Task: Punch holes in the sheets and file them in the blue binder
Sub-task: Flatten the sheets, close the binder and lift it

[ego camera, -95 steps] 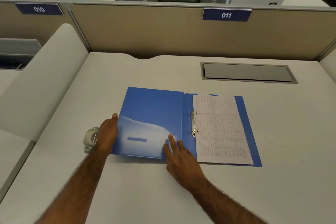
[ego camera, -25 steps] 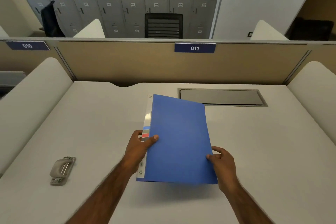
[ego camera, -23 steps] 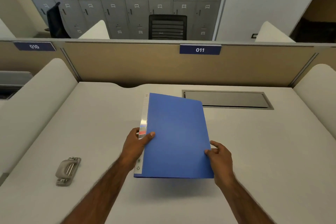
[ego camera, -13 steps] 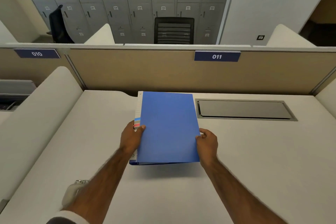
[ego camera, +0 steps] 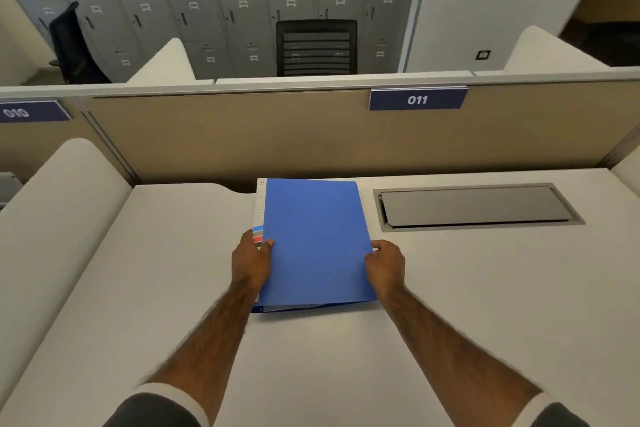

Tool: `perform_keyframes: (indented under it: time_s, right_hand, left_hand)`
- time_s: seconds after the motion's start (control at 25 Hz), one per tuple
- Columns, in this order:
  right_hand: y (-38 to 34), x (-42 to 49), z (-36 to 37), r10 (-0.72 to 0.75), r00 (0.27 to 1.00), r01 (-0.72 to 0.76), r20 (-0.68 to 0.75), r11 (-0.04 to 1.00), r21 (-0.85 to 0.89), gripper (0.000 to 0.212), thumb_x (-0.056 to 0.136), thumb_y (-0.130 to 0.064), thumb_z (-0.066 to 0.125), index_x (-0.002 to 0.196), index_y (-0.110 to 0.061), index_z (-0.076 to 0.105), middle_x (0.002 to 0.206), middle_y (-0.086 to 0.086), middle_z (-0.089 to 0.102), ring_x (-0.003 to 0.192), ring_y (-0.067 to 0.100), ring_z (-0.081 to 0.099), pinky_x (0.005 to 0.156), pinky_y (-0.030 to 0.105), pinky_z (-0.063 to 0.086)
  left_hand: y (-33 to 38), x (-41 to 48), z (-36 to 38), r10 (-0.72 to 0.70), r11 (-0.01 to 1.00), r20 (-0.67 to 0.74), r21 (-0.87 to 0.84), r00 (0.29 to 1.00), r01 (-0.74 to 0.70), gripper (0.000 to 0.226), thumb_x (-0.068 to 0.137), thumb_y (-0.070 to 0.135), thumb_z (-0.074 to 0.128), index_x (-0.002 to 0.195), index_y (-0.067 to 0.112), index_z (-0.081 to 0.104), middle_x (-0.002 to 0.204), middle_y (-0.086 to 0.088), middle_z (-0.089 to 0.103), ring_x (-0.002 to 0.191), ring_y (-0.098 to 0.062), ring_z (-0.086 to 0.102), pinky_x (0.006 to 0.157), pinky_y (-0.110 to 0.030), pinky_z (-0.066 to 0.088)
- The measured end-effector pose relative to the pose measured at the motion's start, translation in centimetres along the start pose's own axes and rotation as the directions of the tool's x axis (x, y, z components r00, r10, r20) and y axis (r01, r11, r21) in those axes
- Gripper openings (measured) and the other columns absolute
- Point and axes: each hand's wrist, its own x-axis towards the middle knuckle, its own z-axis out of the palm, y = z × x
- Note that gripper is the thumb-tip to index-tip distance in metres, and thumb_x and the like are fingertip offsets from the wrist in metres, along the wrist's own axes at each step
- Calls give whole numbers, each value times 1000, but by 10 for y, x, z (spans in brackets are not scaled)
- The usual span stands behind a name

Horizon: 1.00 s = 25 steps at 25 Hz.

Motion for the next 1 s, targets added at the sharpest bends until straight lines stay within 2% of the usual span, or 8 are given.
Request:
perform_keyframes:
  time_s: [0.2, 0.32, 0.4, 0.52, 0.64, 0.72, 0.88, 1.0]
  right_hand:
    - [-5, 5, 2, 12, 1000, -12, 3, 997, -72, 35, 89, 0, 47, 120, -4, 62, 120, 9, 66, 104, 28, 63, 79, 26, 46]
    - [-2, 8, 6, -18, 1000, 18, 1, 988, -155, 29, 89, -2, 48, 115, -3, 61, 118, 11, 64, 103, 29, 62, 80, 30, 49]
    - [1, 10, 7, -54, 998, 55, 10, 974, -222, 34, 90, -5, 47, 121, -7, 58, 121, 12, 59, 108, 30, 59, 88, 37, 51]
    - [2, 10, 8, -116, 992, 127, 52, 938, -324, 38, 93, -8, 44, 129, -9, 54, 124, 13, 49, 114, 31, 52, 95, 41, 49]
    - [5, 6, 10, -227, 970, 240, 83, 863, -445, 34, 94, -19, 47, 124, -6, 56, 123, 13, 50, 114, 30, 49, 96, 40, 47]
    - [8, 2, 12, -281, 954, 297, 108, 817, -494, 37, 94, -28, 47, 124, -8, 55, 129, 12, 50, 116, 29, 46, 98, 39, 44]
    - [18, -1, 17, -347, 913, 404, 214, 707, -580, 51, 95, -45, 44, 138, -18, 43, 153, 8, 29, 133, 29, 34, 109, 41, 34]
    - [21, 4, 19, -358, 904, 425, 233, 694, -581, 55, 94, -49, 45, 140, -21, 40, 157, 9, 24, 138, 28, 29, 112, 42, 29]
  left_hand:
    - [-3, 2, 6, 49, 996, -1, 79, 999, -49, 42, 98, 26, 53, 136, 9, 43, 132, -12, 58, 111, -29, 59, 93, -41, 47]
    - [4, 4, 10, 136, 984, 24, 113, 990, -138, 38, 95, 16, 54, 131, 10, 48, 130, -10, 60, 115, -31, 59, 92, -40, 46]
    - [3, 10, 12, 173, 972, 62, 148, 983, -181, 41, 92, 22, 55, 132, 12, 49, 133, -9, 56, 119, -31, 57, 96, -42, 46]
    - [-5, 15, 16, 158, 915, 139, 351, 978, -197, 55, 97, 30, 49, 148, 14, 34, 157, -10, 25, 141, -33, 32, 113, -47, 33]
    - [-12, 9, 21, 218, 821, 152, 506, 964, -265, 61, 101, 39, 41, 154, 17, 21, 164, -5, 7, 150, -32, 6, 119, -47, 21]
    - [-18, 5, 27, 251, 770, 148, 568, 957, -290, 66, 100, 47, 36, 155, 16, 15, 165, -5, 4, 150, -31, 2, 120, -45, 17]
    - [-24, 4, 36, 274, 719, 119, 634, 954, -285, 74, 99, 55, 31, 156, 14, 9, 165, -7, 1, 151, -30, 0, 121, -43, 15]
    - [-23, 8, 39, 270, 719, 115, 637, 956, -279, 76, 98, 57, 29, 156, 14, 7, 165, -7, -1, 151, -30, -2, 121, -43, 14]
